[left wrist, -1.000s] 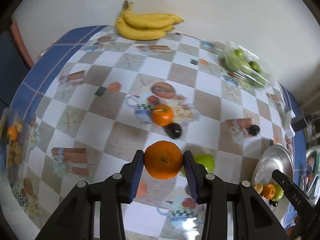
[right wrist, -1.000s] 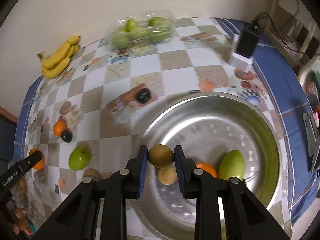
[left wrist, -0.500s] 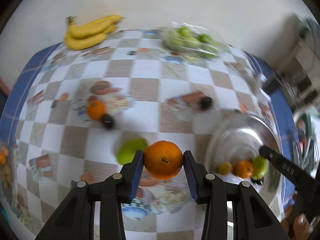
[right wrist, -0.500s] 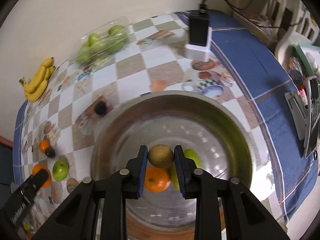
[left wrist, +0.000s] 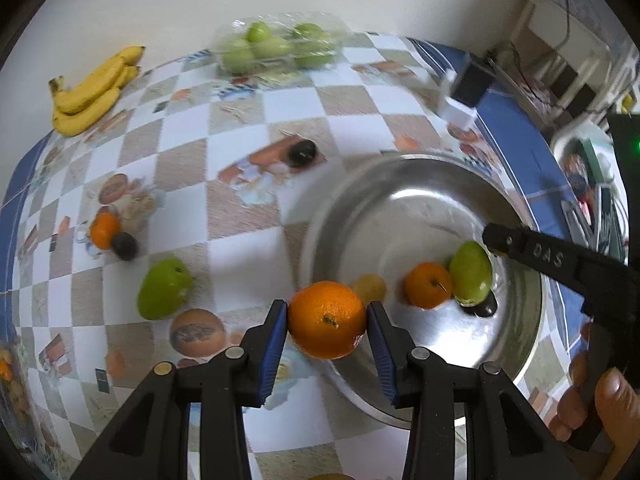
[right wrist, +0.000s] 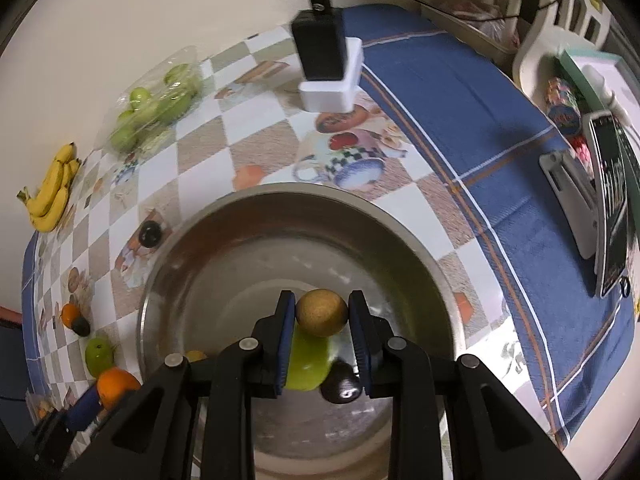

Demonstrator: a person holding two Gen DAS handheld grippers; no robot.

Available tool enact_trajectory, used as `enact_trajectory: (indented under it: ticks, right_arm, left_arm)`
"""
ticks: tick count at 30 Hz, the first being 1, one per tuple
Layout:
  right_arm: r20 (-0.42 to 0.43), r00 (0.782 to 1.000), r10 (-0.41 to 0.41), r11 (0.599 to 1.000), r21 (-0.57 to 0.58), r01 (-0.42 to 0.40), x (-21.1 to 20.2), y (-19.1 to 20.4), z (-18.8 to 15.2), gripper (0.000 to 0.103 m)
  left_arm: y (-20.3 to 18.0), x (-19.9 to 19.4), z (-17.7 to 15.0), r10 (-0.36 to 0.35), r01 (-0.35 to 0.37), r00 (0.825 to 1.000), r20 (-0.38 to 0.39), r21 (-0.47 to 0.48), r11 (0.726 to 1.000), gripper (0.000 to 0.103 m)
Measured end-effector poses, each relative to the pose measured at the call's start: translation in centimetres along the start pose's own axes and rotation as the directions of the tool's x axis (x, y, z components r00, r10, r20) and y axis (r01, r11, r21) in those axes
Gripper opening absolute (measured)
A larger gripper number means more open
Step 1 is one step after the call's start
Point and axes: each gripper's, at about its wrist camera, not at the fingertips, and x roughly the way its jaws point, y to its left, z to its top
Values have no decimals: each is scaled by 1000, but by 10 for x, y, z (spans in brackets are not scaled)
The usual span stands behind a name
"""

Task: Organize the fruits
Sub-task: 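Carry both fruits over the steel bowl and open both tools to drop them, then withdraw both open tools from the bowl toward the remaining fruits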

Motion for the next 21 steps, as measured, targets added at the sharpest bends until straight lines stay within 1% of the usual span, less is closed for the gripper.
enact_trajectory:
  ticks: [6,10,13,15,16,21]
  right_arm:
    - [-20,1000,-11,1000,27,11,6,-7,-1,28]
    - [-23,1000,-11,999,39,12,6,-9,-1,29]
    - [-24,1000,-5,999,54,6,6,-12,-1,32]
    - [-22,1000,-6,998,59,7,6,-14,0,33]
    - [-21,1000,-6,998,61,8,5,-14,0,33]
    - [-9,1000,-4,999,53,4,0,-12,1,33]
  left_arm:
    - [-15,12,-5,8,-6,999,-33,46,999,43]
    - [-18,16,-7,-3,6,998,-57,50,999,43]
    - [-17,17,-7,-9,12,998,-62,45,999,45]
    - [-17,16,-6,-10,13,998,-58,44,999,55]
    - [-17,15,-6,-11,14,998,-56,43,999,56]
    - [-14,14,-5,-16,17,999,-51,32,999,56]
